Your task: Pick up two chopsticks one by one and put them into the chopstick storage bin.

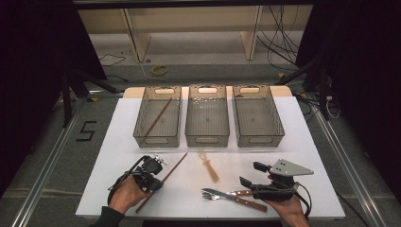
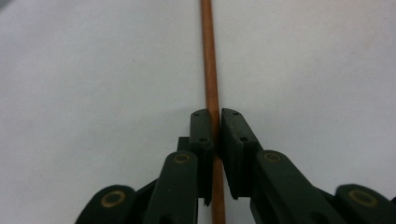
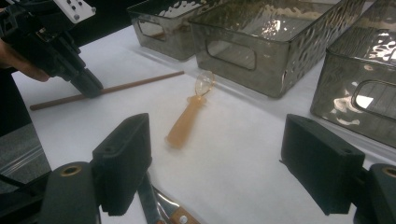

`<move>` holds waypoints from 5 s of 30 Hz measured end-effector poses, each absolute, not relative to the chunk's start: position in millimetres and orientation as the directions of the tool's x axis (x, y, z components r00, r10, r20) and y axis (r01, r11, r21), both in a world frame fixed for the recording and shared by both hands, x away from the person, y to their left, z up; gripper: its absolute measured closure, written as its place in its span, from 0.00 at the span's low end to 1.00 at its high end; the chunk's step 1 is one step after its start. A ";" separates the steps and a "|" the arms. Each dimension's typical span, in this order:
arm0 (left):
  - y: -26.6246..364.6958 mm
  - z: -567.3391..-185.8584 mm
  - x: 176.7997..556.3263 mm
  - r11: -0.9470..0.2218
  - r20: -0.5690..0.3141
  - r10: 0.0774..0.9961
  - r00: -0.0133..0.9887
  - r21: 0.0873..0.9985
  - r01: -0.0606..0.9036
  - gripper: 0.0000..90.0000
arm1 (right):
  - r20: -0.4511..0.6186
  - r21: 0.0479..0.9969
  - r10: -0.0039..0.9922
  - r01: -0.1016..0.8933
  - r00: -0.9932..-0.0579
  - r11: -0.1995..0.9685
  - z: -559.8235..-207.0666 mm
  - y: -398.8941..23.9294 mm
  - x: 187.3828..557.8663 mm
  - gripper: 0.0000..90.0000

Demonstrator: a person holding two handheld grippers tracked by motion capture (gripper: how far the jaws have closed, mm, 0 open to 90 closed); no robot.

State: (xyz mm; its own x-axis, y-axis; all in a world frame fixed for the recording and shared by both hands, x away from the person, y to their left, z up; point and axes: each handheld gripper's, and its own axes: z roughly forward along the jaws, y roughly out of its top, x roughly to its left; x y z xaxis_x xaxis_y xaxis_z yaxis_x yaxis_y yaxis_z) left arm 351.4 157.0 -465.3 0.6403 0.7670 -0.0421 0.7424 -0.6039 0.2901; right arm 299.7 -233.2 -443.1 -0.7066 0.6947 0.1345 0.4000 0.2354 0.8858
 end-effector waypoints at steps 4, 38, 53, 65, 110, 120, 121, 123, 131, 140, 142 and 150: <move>158.3 -465.8 351.3 -0.608 -0.047 0.761 0.648 0.299 0.735 0.93 | 0.134 0.886 0.694 0.400 -0.707 0.236 -443.1 -233.2 299.6 0.28; 193.3 -415.3 355.8 -0.533 -0.122 0.736 0.666 0.503 0.680 0.93 | 0.139 0.885 0.696 0.404 -0.705 0.232 -443.4 -233.8 300.2 0.28; 212.9 -392.9 386.3 -0.427 -0.132 0.770 0.625 0.621 0.657 0.93 | 0.147 0.884 0.697 0.409 -0.702 0.226 -444.3 -233.9 301.3 0.28; 214.9 -382.0 413.4 -0.400 -0.125 0.785 0.606 0.644 0.652 0.93 | 0.146 0.885 0.700 0.410 -0.698 0.223 -444.1 -234.3 301.1 0.28; 222.2 -358.3 524.2 -0.313 -0.050 0.878 0.476 0.692 0.650 0.93 | 0.160 0.882 0.692 0.417 -0.704 0.219 -445.7 -235.0 302.7 0.28; 224.0 -374.2 534.2 -0.289 -0.060 0.889 0.454 0.694 0.659 0.93 | 0.162 0.882 0.691 0.418 -0.704 0.219 -445.8 -235.0 302.7 0.28; 223.9 -376.2 535.1 -0.289 -0.061 0.890 0.452 0.692 0.661 0.93 | 0.162 0.882 0.691 0.417 -0.704 0.218 -445.7 -235.0 302.7 0.28; 223.4 -380.2 536.4 -0.291 -0.058 0.891 0.451 0.689 0.664 0.93 | 0.162 0.882 0.691 0.417 -0.704 0.218 -445.7 -235.1 302.6 0.28; 220.1 -392.5 537.2 -0.290 -0.066 0.890 0.451 0.682 0.671 0.93 | 0.162 0.882 0.691 0.418 -0.704 0.219 -445.9 -235.2 302.6 0.28; 222.3 -401.0 538.3 -0.278 -0.076 0.896 0.438 0.674 0.685 0.93 | 0.163 0.882 0.691 0.418 -0.704 0.219 -445.9 -235.1 302.5 0.28; 222.6 -402.9 538.3 -0.276 -0.077 0.897 0.436 0.673 0.686 0.93 | 0.161 0.882 0.692 0.418 -0.704 0.220 -445.6 -235.3 302.0 0.28; 223.0 -409.9 539.1 -0.282 -0.084 0.896 0.436 0.652 0.704 0.92 | 0.162 0.882 0.691 0.418 -0.704 0.219 -445.8 -235.4 302.5 0.28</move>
State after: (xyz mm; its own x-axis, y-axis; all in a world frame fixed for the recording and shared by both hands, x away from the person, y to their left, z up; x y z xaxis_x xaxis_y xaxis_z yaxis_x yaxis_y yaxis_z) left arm 539.1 223.0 -409.9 0.4362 0.8959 -0.0844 0.7043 -0.2815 0.6517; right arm 302.5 -235.4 -445.8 -0.7042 0.6912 0.1624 0.4181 0.2188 0.8817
